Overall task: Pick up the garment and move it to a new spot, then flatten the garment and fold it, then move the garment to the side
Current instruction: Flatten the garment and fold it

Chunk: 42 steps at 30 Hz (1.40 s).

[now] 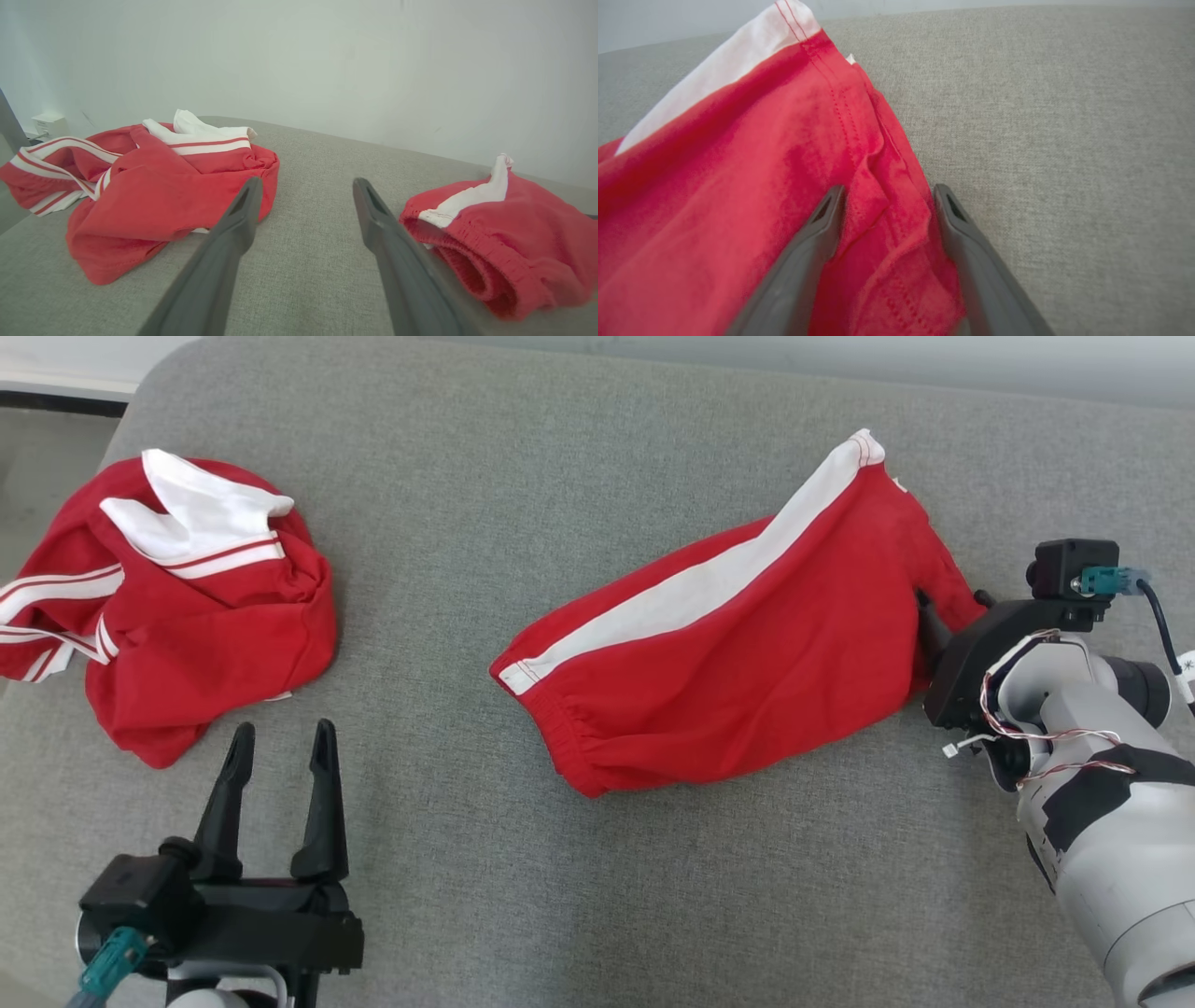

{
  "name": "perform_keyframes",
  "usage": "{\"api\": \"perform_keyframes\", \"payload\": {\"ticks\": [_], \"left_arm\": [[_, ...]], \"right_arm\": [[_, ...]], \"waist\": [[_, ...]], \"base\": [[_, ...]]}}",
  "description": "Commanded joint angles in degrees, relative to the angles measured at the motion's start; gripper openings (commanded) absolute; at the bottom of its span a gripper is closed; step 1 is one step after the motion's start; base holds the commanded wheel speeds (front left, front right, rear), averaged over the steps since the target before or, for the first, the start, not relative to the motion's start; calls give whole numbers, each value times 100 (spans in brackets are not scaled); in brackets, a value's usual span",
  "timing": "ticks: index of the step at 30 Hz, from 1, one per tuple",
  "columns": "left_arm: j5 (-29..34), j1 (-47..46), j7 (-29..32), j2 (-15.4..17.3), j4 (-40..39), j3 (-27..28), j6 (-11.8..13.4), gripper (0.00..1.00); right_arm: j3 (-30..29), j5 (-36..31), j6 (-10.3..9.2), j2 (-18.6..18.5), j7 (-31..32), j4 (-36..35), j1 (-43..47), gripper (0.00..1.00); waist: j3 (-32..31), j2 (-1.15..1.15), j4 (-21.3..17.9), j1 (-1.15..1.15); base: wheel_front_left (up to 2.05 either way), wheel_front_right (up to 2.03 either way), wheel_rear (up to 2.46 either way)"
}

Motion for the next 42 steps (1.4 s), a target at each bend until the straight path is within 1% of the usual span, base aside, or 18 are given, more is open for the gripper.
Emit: {"api": "perform_keyframes", "payload": {"ticks": [1, 3, 6, 9, 11, 13, 17, 23, 26, 28, 33, 37, 42], "left_arm": [[25, 68, -4, -2, 16, 11, 4, 100], [34, 94, -4, -14, 23, 2, 4, 100], [77, 154, -4, -16, 56, 1, 4, 100], [109, 208, -4, -21, 48, -9, 4, 100], [162, 346, -4, -19, 60, 23, 4, 100], [183, 382, -4, -19, 57, 19, 4, 100], [257, 545, -4, -13, 38, 65, 4, 100], [300, 650, -4, -16, -3, 129, 4, 100], [303, 662, -4, -22, -45, 142, 4, 100], [304, 628, -4, -24, -56, 102, 4, 100], [249, 640, -4, -31, -102, 77, 3, 100], [224, 654, -3, -33, -65, 106, 3, 100], [244, 708, -3, -36, -45, 126, 3, 100]], "right_arm": [[-30, 49, -11, 45, 45, 105, 115, 0], [-56, 105, -11, 54, 54, 142, 166, 0], [-105, 235, -12, 63, -134, 117, 285, 0], [-136, 383, -12, 50, -246, 4, 420, 0], [-109, 628, -12, -6, -346, -241, 717, 0], [-102, 728, -12, -51, -361, -338, 828, 0], [-37, 1095, -12, -348, -339, -738, 1336, 0], [-127, 1624, -12, -827, -403, -1269, 1932, 0], [-78, 1658, -12, -1039, -423, -1432, 2138, 0], [-90, 1630, -12, -1204, -506, -1501, 2243, 0], [-370, 1839, -12, -1471, -609, -1515, 2518, 0], [-455, 1903, -12, -1390, -658, -1610, 2599, 0], [-403, 1801, -12, -1282, -775, -1883, 2635, 0]], "waist": [[-58, 0, -5, 0], [-105, 0, -34, 0], [-239, 0, -108, 0], [-354, 0, -176, 0], [-569, 0, -315, 0], [-634, 0, -355, 0], [-812, 0, -513, 0], [-893, 0, -667, 0], [-881, 0, -717, 0], [-886, 0, -681, 0], [-889, 0, -669, 0], [-901, 0, -711, 0], [-974, 0, -763, 0]], "base": [[0, 0, 0], [0, 0, 0], [0, 0, 0], [0, 0, 0], [0, 0, 0], [0, 0, 0], [0, 0, 0], [0, 0, 0], [0, 0, 0], [0, 0, 0], [0, 0, 0], [0, 0, 0], [0, 0, 0]]}}
